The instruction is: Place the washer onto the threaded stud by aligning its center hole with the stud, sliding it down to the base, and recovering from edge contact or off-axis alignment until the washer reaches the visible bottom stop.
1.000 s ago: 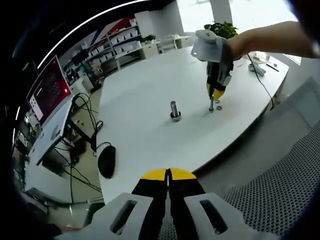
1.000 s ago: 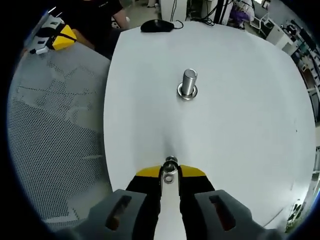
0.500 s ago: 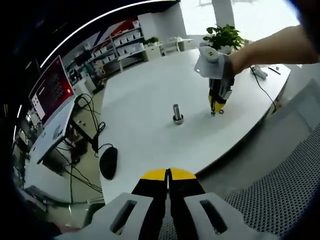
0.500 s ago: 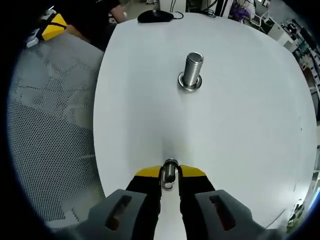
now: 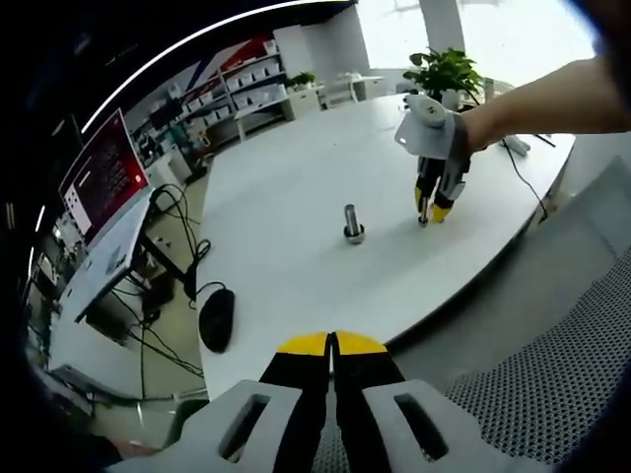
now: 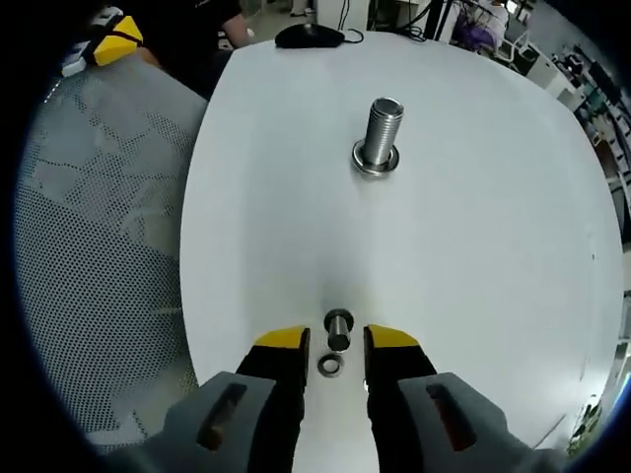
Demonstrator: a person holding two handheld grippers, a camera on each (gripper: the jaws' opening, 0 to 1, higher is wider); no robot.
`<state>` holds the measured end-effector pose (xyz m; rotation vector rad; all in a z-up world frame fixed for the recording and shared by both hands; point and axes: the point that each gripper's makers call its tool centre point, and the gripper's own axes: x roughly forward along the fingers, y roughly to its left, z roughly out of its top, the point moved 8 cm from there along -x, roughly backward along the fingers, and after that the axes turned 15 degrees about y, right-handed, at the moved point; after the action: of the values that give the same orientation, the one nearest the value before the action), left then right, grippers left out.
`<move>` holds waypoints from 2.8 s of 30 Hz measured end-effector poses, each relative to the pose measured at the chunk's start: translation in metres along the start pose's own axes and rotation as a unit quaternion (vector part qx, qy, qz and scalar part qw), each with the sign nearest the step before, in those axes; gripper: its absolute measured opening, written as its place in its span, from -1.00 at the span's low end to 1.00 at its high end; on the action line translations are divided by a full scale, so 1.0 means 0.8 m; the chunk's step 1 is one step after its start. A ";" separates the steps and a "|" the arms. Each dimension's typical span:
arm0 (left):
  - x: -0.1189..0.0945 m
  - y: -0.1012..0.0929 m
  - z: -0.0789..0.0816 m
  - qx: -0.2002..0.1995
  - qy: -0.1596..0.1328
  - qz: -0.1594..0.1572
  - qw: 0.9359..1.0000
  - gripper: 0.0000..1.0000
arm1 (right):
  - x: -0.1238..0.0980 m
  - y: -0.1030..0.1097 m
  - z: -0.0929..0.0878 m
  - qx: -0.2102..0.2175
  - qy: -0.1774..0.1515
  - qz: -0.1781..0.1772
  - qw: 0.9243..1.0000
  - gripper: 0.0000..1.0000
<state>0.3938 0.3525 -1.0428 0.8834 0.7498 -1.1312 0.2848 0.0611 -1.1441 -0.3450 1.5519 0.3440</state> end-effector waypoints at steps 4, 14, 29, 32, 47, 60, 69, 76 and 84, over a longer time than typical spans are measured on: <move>0.001 0.000 0.000 0.000 0.001 0.000 1.000 -1.00 | 0.001 -0.001 -0.013 0.016 -0.008 0.006 1.000 -0.49; 0.000 -0.001 -0.001 0.003 0.003 0.000 1.000 -1.00 | 0.019 0.006 -0.030 0.013 0.002 0.029 0.999 -0.50; 0.000 0.001 0.000 -0.005 0.000 0.003 1.000 -1.00 | 0.023 0.001 -0.024 -0.043 0.032 -0.011 0.999 -0.68; 0.000 0.001 0.000 -0.004 -0.001 0.003 1.000 -1.00 | 0.021 0.000 -0.024 -0.040 0.041 -0.009 0.998 -0.69; 0.000 0.001 0.001 0.001 -0.007 0.004 1.000 -1.00 | 0.024 -0.004 -0.029 0.011 0.027 0.000 1.000 -0.71; 0.002 -0.002 0.000 0.011 0.010 -0.008 1.000 -1.00 | -0.011 0.001 -0.020 0.031 0.004 0.010 0.999 -0.71; 0.003 -0.001 -0.001 0.008 0.006 -0.006 1.000 -1.00 | -0.041 -0.006 -0.015 0.036 -0.009 -0.009 0.999 -0.71; 0.002 -0.001 -0.001 0.013 0.004 -0.007 1.000 -1.00 | -0.060 -0.008 -0.008 0.034 -0.025 -0.014 0.999 -0.71; 0.000 -0.001 0.001 0.004 -0.007 -0.008 1.000 -1.00 | -0.056 -0.004 0.000 0.027 -0.027 -0.006 0.999 -0.71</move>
<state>0.3935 0.3516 -1.0427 0.8783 0.7423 -1.1535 0.2867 0.0585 -1.0996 -0.3004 1.5035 0.2989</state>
